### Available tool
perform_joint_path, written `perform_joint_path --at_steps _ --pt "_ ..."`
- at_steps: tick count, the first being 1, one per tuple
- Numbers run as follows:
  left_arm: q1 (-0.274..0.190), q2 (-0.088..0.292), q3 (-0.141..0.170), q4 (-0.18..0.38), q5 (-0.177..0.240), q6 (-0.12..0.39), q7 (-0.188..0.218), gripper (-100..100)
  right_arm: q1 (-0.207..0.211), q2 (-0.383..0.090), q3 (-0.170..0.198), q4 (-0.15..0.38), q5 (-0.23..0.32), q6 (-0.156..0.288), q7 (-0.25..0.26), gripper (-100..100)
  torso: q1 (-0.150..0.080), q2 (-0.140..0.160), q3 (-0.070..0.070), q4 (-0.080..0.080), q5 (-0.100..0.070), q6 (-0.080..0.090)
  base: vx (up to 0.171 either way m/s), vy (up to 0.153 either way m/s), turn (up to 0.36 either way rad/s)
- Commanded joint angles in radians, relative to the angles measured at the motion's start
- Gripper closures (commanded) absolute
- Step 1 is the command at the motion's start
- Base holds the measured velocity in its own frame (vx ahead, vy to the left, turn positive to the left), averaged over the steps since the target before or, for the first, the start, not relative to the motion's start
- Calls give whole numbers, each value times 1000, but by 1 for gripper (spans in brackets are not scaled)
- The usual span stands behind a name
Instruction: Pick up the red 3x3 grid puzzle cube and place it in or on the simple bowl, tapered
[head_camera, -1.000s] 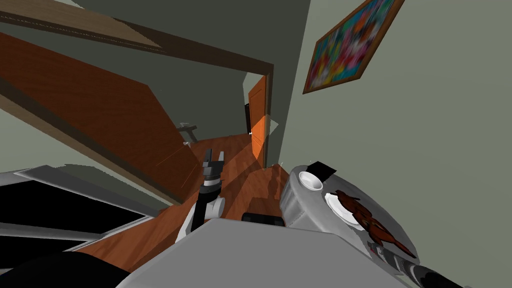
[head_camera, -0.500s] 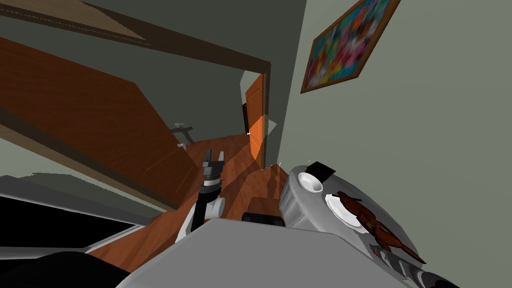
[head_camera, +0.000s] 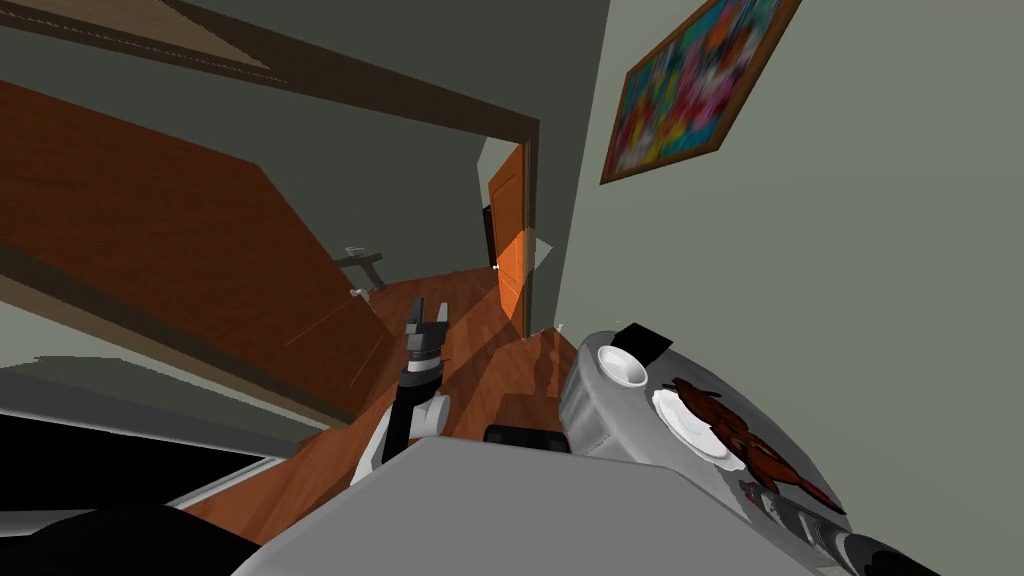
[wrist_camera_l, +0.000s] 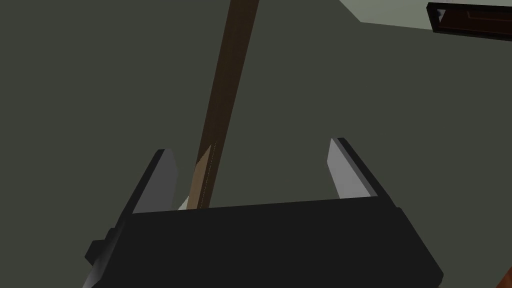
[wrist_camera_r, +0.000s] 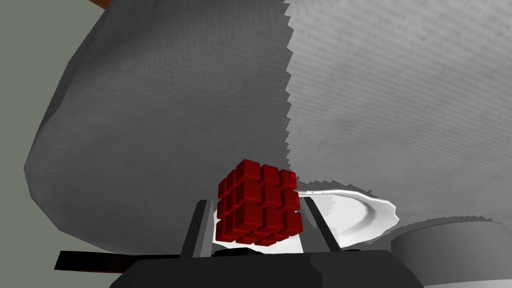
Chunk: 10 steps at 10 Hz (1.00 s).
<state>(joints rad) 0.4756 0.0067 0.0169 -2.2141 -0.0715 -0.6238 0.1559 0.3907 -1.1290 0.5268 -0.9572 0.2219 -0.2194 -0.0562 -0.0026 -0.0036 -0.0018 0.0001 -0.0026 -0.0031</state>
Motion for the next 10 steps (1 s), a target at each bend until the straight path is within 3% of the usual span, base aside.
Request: perform_joint_path --at_steps 1,4,6,7,8,10 --pt "0 0 0 0 0 0 0 0 -28 -25 -14 -2 -8 3 11 100 0 0 0 0 0 0 -26 41 96" --pt "0 0 0 0 0 0 0 0 -63 -60 -14 -16 -22 11 16 100 5 1 1 0 2 -2 -41 43 71" --pt "0 0 0 0 0 0 0 0 -124 -119 -12 -41 -47 25 24 100 7 2 1 1 3 -2 -77 78 97" --pt "0 0 0 0 0 0 0 0 -124 -119 -12 -41 -47 25 24 100 10 4 3 2 4 -3 -66 71 37" --pt "0 0 0 0 0 0 0 0 -164 -158 -10 -58 -64 34 29 100 10 3 2 2 3 -4 -46 87 72" --pt "0 0 0 0 0 0 0 0 -184 -177 -9 -66 -72 39 31 100 13 -2 0 3 5 -10 -44 76 88"
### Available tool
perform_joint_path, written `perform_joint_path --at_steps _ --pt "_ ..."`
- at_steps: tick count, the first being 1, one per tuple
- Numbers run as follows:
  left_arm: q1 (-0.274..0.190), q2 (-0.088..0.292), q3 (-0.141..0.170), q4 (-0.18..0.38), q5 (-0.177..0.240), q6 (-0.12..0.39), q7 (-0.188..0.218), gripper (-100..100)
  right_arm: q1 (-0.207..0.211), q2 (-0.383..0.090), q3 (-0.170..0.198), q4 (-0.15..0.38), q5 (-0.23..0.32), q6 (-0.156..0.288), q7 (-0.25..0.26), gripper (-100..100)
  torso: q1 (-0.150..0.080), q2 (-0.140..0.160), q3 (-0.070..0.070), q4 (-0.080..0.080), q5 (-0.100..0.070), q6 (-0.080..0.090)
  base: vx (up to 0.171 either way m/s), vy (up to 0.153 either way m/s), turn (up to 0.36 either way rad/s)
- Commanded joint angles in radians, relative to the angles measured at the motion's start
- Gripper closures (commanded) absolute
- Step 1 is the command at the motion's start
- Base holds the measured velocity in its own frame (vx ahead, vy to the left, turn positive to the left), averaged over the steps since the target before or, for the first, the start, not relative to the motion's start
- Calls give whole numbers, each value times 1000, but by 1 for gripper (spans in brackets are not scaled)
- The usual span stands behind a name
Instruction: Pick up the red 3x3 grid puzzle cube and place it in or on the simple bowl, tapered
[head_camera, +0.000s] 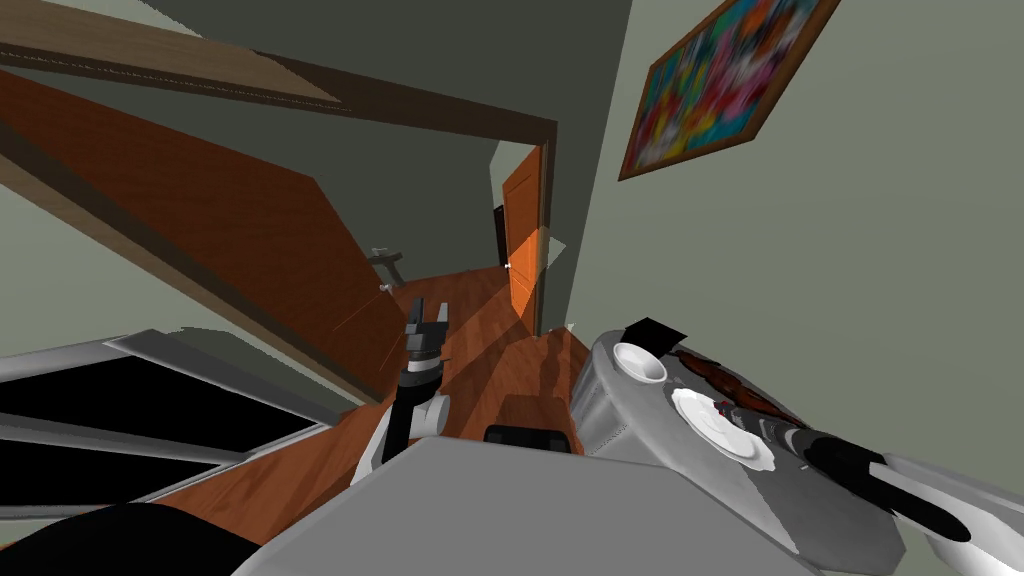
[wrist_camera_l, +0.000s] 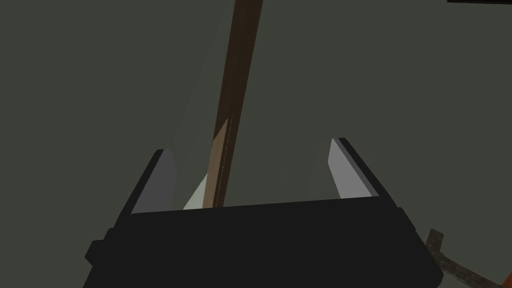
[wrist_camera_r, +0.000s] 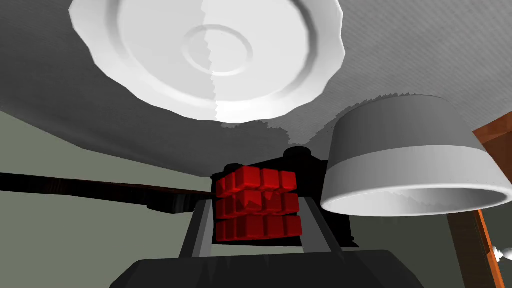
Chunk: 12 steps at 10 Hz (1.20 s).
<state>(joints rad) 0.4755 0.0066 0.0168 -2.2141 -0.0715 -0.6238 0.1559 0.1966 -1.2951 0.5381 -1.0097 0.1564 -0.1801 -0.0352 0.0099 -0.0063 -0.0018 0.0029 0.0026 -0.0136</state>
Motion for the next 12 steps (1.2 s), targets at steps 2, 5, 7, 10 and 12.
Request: perform_joint_path --at_steps 2,5,7,10,12 --pt "0 0 0 0 0 0 0 0 -26 -45 -19 -29 -22 8 13 100 0 0 0 0 0 1 -41 77 88" --pt "0 0 0 0 0 0 0 0 -73 -92 -18 -46 -43 21 15 100 2 -1 0 0 1 0 -28 91 72" --pt "0 0 0 0 0 0 0 0 -98 -120 -18 -55 -54 28 15 100 3 -1 -1 0 1 0 -18 87 74" --pt "0 0 0 0 0 0 0 0 -107 -189 -24 -76 -63 35 -4 100 1 -2 -2 -1 0 2 32 79 46" --pt "0 0 0 0 0 0 0 0 -81 -202 -24 -85 -54 29 -15 100 0 -9 -5 -3 0 3 152 55 -25"
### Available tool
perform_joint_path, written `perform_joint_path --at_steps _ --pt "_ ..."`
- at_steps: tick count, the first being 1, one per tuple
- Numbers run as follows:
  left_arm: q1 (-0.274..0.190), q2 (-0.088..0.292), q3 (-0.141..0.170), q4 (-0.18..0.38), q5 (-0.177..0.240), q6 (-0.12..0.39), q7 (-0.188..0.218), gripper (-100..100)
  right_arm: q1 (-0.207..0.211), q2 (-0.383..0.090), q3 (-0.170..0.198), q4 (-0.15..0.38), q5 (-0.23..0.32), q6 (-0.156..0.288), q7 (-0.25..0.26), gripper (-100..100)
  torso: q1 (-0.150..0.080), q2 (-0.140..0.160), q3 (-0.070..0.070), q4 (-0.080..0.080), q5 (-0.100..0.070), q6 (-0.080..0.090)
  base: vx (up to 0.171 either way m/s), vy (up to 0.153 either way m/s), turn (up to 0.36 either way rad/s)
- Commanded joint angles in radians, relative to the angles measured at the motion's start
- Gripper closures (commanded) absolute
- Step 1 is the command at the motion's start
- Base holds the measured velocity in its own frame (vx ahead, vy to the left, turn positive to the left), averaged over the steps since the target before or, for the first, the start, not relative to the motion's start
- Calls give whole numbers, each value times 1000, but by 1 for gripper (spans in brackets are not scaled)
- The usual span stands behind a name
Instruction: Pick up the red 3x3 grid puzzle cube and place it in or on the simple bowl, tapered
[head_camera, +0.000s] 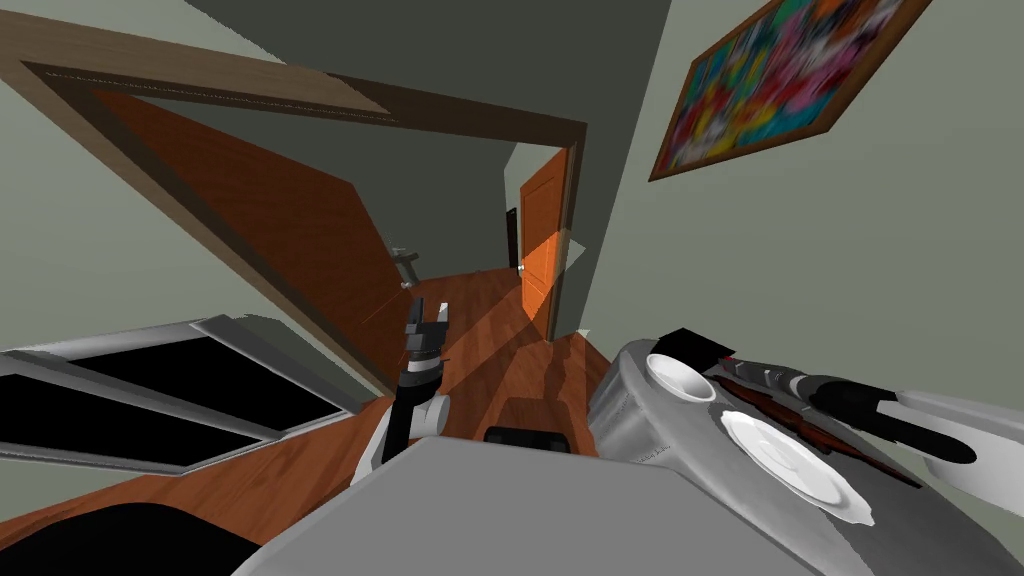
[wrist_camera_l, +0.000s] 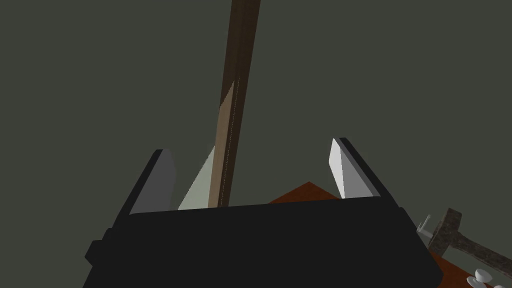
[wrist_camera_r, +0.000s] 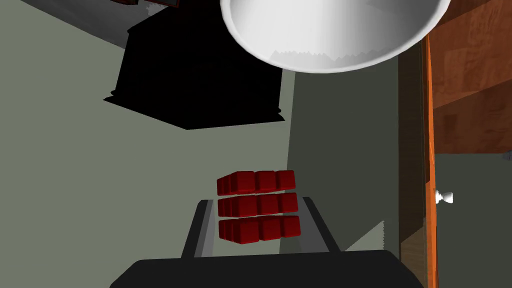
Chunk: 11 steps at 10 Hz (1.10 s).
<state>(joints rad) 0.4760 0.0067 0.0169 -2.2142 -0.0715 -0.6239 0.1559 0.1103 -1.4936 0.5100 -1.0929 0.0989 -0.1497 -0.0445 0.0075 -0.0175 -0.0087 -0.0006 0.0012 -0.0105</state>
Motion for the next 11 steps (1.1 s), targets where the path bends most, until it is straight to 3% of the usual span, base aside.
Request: perform_joint_path --at_steps 1,4,11 --pt "0 0 0 0 0 0 0 0 42 -16 5 -13 16 -12 -18 100 0 0 0 0 0 0 204 32 -64" --pt "0 0 0 0 0 0 0 0 64 -21 6 -20 24 -18 -24 100 -3 -1 -1 -1 -2 0 134 25 -22" --pt "0 0 0 0 0 0 0 0 214 -30 7 -51 80 -59 -64 100 -6 1 0 0 -4 2 138 18 -51"
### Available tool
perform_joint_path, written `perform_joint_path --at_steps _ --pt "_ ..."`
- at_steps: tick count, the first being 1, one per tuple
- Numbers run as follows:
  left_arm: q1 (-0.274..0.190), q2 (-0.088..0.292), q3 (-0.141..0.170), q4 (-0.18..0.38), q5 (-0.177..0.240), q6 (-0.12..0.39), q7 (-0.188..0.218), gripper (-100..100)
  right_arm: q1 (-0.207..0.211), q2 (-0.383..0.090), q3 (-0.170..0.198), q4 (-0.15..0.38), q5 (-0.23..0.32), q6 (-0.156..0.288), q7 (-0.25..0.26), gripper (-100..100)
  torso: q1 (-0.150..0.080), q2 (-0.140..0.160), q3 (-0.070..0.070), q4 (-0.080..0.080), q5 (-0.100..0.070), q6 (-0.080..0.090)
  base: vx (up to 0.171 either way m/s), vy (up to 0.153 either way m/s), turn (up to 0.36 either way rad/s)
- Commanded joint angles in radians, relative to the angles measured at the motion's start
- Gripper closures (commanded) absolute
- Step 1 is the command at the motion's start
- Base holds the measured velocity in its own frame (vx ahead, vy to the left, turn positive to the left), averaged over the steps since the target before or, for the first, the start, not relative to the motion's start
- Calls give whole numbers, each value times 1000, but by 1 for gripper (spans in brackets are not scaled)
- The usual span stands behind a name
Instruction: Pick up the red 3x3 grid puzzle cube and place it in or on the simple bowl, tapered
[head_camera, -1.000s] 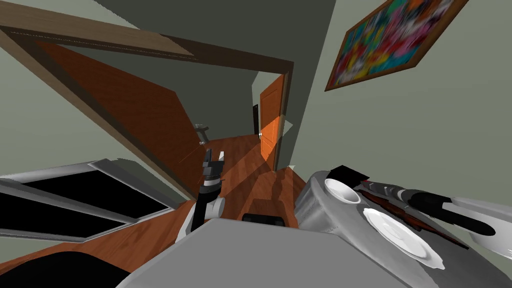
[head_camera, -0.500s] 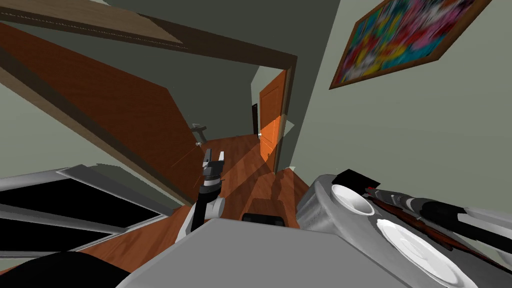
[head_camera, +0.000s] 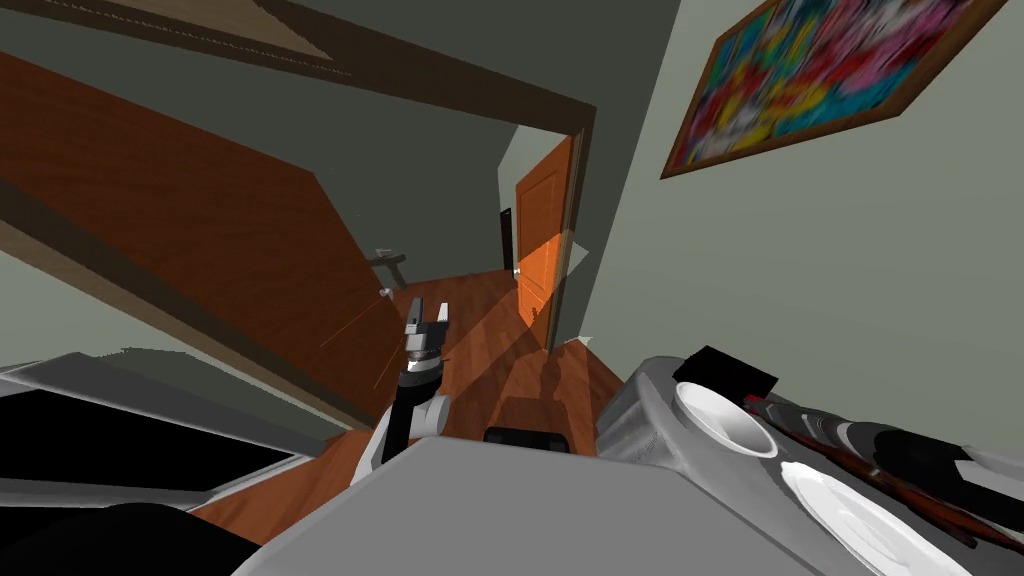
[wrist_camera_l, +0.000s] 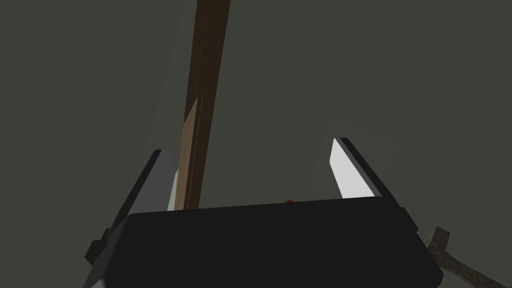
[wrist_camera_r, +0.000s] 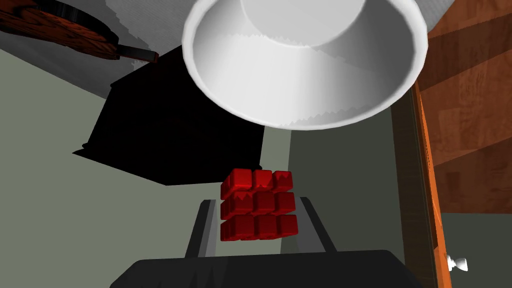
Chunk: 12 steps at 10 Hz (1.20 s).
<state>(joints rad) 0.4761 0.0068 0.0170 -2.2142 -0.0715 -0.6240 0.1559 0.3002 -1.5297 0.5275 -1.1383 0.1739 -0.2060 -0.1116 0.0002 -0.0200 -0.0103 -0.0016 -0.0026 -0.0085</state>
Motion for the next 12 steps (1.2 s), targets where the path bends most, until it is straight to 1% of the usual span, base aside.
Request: perform_joint_path --at_steps 1,4,5,6,7,8,12 --pt "0 0 0 0 0 0 0 0 50 8 -11 -9 14 -10 -2 100 0 0 0 0 0 0 195 6 -59" --pt "0 0 0 0 0 0 0 0 109 14 -12 -16 36 -25 -16 100 1 2 1 0 -1 -1 141 28 -52" --pt "0 0 0 0 0 0 0 0 109 14 -12 -16 36 -25 -16 100 0 4 2 0 -1 0 59 8 -17" --pt "0 0 0 0 0 0 0 0 131 17 -12 -19 44 -31 -21 100 0 7 4 1 0 0 61 -5 -42" --pt "0 0 0 0 0 0 0 0 122 14 -13 -25 39 -23 -19 100 -1 8 5 2 0 0 30 0 -19" --pt "0 0 0 0 0 0 0 0 124 14 -12 -26 39 -23 -19 -100 -1 10 5 2 0 -1 0 0 0" --pt "0 0 0 0 0 0 0 0 124 14 -12 -26 39 -24 -19 -100 0 12 7 3 1 0 0 0 0"
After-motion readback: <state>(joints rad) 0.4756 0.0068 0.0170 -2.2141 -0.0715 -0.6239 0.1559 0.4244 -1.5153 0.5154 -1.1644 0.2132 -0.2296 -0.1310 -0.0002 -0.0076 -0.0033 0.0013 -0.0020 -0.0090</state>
